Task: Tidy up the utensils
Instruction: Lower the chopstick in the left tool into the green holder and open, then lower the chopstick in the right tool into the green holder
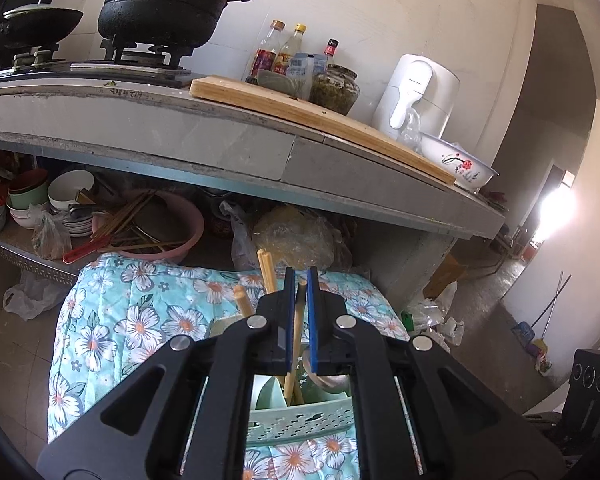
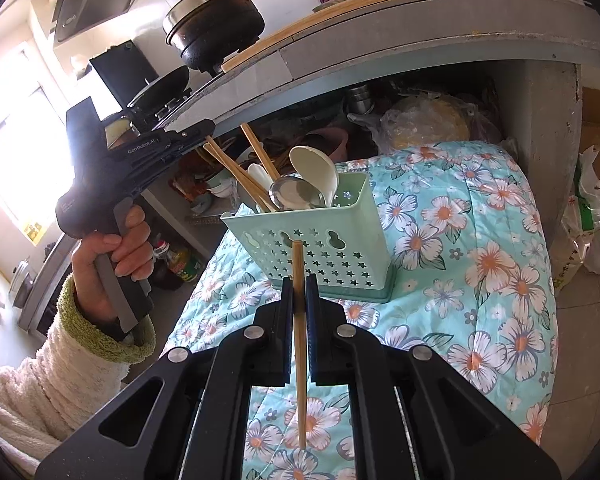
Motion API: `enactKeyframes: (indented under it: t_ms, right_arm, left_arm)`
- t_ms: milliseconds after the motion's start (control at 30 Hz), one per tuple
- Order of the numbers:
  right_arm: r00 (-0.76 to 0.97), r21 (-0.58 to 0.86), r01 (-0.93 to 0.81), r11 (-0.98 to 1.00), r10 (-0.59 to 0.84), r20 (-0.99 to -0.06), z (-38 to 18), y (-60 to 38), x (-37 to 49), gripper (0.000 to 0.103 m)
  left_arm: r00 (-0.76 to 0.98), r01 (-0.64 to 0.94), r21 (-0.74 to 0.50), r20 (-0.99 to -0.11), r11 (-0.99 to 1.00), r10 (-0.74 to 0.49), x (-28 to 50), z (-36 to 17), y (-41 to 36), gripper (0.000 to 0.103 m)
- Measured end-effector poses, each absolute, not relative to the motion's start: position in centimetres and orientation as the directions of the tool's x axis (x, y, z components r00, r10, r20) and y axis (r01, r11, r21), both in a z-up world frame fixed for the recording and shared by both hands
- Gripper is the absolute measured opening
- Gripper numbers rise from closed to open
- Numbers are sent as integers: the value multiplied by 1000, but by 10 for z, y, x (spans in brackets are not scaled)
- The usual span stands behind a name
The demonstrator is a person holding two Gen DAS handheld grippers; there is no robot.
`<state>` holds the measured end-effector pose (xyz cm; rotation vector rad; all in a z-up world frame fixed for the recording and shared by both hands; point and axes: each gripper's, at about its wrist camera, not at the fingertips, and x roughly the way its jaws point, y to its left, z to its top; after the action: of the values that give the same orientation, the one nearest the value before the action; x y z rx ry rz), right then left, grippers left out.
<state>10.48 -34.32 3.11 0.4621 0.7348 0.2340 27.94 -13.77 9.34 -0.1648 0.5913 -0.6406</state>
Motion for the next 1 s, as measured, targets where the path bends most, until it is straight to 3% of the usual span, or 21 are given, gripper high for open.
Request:
enactKeyframes:
  t_ms: [67,133,367,567,1000]
  right_arm:
    - [724,482,-44,875,360,-588,32,-344,105,6]
    - [728,481,-44,876,358,-585,34,-345,104,6]
    - [761,466,-73,882,351,-545,53,-342,105,6]
    - [833,387,-129,913,311,-457,101,-331,116,6]
    - [949,108,-203,973,223,-223,201,-277,177,6]
  left_arm:
    - [638,519,-314,-476,795,-605,278,91,-138,12]
    - [638,521,-310,-478,795,-604,277,91,-137,28]
    - [656,514,-301,-466,803,-594,264,93,-120,47]
    - [693,473,-332,-432,816,-577,237,88,-79,55]
    - [749,358,-373,-432,856,-502,175,49,11,58]
